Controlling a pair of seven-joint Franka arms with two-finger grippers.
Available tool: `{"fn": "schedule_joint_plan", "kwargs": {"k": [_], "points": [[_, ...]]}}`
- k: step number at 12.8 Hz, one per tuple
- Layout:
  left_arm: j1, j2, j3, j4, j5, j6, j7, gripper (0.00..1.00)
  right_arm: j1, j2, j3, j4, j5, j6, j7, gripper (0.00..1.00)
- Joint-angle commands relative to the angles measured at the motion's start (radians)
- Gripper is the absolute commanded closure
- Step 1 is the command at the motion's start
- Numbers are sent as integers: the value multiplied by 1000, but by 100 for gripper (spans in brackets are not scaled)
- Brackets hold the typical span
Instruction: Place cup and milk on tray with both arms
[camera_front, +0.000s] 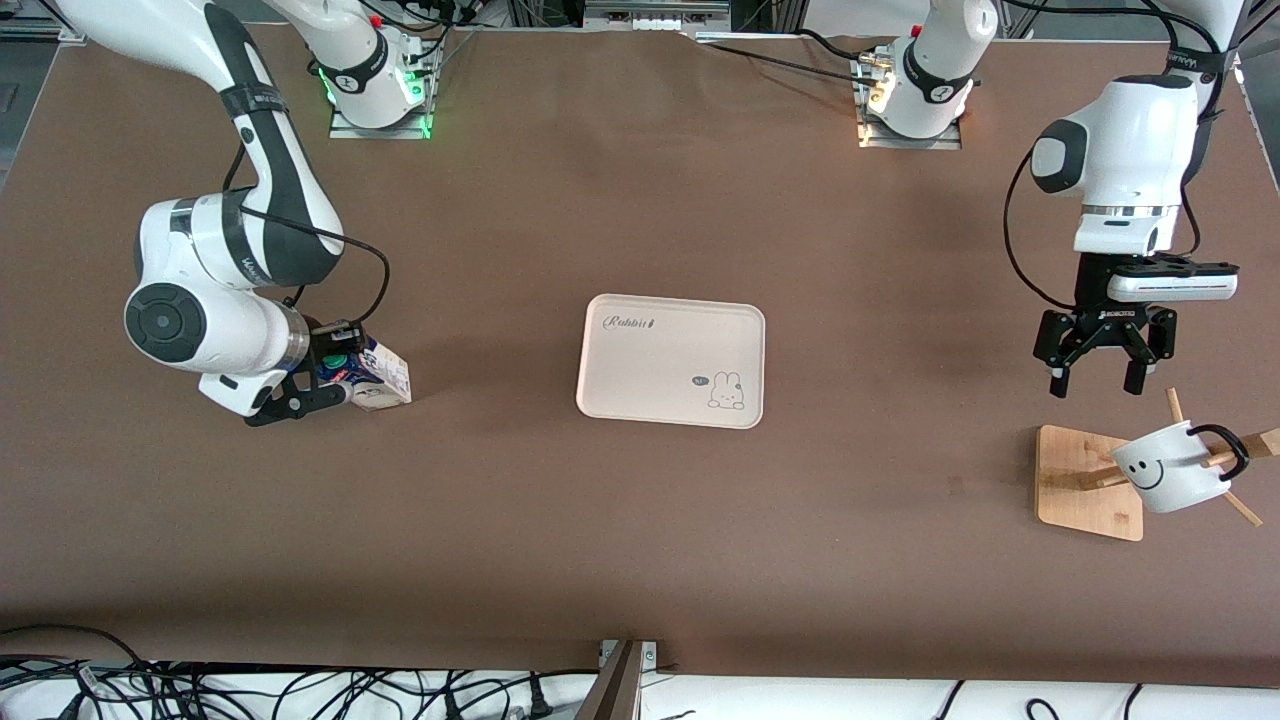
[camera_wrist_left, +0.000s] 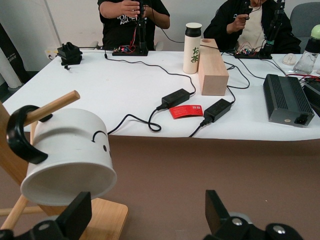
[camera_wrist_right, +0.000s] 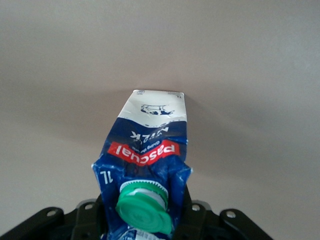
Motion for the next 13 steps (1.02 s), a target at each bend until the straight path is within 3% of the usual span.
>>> {"fn": "schedule_joint_plan", "kwargs": {"k": [1,3,6,10,13], "points": [[37,11,-6,-8,-2,16,3,0,8,-16,15,54,7,-32,51,47],[54,37,-6,-8,-2,16,3,0,71,-12,15,121,39,-101,156,47],[57,86,-6,3,-1,17,3,0,205,20,17,178,102,-98,368,47],[56,154,-6,70,-1,17,5,0,402,189,15,379,133,-77,678,47],[53,182,-6,107,19,17,7,0,471,220,15,409,131,-74,796,47]]}}
